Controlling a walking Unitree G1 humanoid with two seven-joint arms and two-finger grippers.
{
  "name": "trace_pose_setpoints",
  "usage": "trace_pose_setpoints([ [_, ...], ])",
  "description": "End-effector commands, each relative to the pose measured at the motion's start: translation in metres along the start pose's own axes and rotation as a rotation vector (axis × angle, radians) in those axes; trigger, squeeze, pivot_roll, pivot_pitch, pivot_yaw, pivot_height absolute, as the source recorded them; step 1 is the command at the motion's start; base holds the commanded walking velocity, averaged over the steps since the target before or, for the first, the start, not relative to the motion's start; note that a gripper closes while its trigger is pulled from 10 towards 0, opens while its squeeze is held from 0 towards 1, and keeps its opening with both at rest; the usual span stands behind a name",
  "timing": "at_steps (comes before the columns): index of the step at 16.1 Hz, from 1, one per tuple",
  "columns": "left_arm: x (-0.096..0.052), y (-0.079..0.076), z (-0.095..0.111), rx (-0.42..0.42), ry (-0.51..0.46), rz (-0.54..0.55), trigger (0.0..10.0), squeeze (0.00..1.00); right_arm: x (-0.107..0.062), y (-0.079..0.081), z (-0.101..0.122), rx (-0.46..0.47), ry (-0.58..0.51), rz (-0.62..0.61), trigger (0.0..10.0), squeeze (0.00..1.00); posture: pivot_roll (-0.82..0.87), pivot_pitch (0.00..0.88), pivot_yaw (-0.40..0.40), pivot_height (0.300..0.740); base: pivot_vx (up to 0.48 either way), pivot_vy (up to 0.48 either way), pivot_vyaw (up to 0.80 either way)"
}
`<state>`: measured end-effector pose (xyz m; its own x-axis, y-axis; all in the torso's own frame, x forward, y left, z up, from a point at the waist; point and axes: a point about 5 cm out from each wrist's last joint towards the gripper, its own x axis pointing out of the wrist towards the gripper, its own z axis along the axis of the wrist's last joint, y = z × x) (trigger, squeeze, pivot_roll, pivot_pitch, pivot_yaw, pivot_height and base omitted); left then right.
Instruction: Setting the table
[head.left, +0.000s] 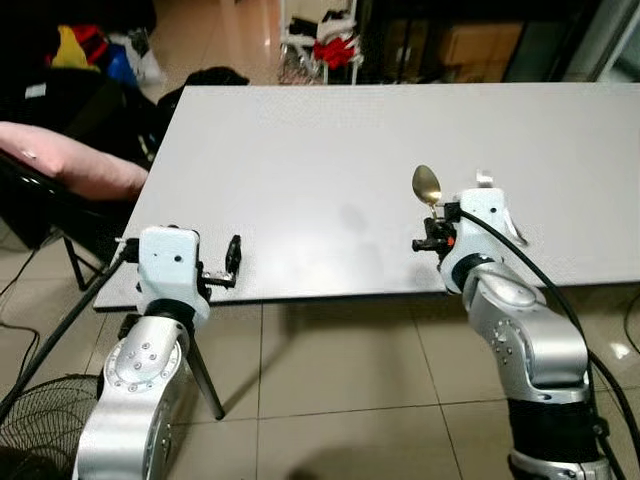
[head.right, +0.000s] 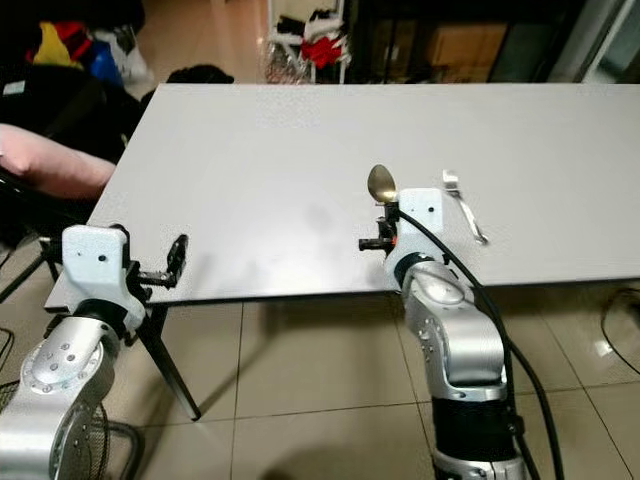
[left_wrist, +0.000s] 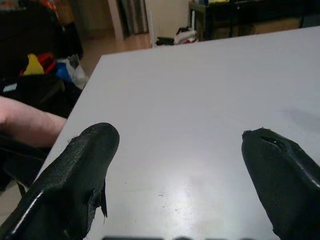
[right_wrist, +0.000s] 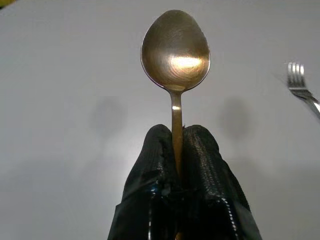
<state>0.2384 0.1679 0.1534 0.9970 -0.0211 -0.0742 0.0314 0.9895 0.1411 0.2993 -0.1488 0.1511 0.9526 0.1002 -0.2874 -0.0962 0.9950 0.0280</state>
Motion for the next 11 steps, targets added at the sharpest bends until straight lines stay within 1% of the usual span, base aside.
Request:
trace_pose_setpoints([
  [1, -0.002, -0.005, 0.003, -0.006, -0.02, -0.015, 10.0, 0.0, 0.0, -0.003, 0.003, -0.003, -0.006, 0.004, 10.0, 0.0, -0.1, 0.012, 0.005, 0.74, 0.352, 0.0, 0.0],
  [3, -0.004, -0.009, 0.002, -0.011, -0.015, -0.029, 10.0, 0.0, 0.0, -0.004, 0.003, -0.005, 0.004, 0.005, 10.0, 0.0, -0.1, 0.011, 0.005, 0.74, 0.356, 0.0, 0.0],
  [6, -0.008, -0.013, -0.002, -0.013, -0.001, -0.042, 10.0, 0.0, 0.002, -0.002, 0.001, -0.038, 0.027, 0.052, 10.0, 0.0, -0.1, 0.012, 0.001, 0.74, 0.358, 0.0, 0.0],
  [8, -0.009, -0.009, -0.003, -0.012, 0.002, -0.032, 10.0, 0.0, 0.005, 0.001, 0.0, -0.048, 0.032, 0.088, 10.0, 0.0, -0.1, 0.012, -0.001, 0.74, 0.356, 0.0, 0.0],
  [11, -0.011, -0.002, -0.006, -0.007, 0.012, -0.017, 10.0, 0.0, 0.006, 0.006, -0.001, -0.048, 0.043, 0.11, 10.0, 0.0, -0.1, 0.014, 0.001, 0.74, 0.355, 0.0, 0.0],
])
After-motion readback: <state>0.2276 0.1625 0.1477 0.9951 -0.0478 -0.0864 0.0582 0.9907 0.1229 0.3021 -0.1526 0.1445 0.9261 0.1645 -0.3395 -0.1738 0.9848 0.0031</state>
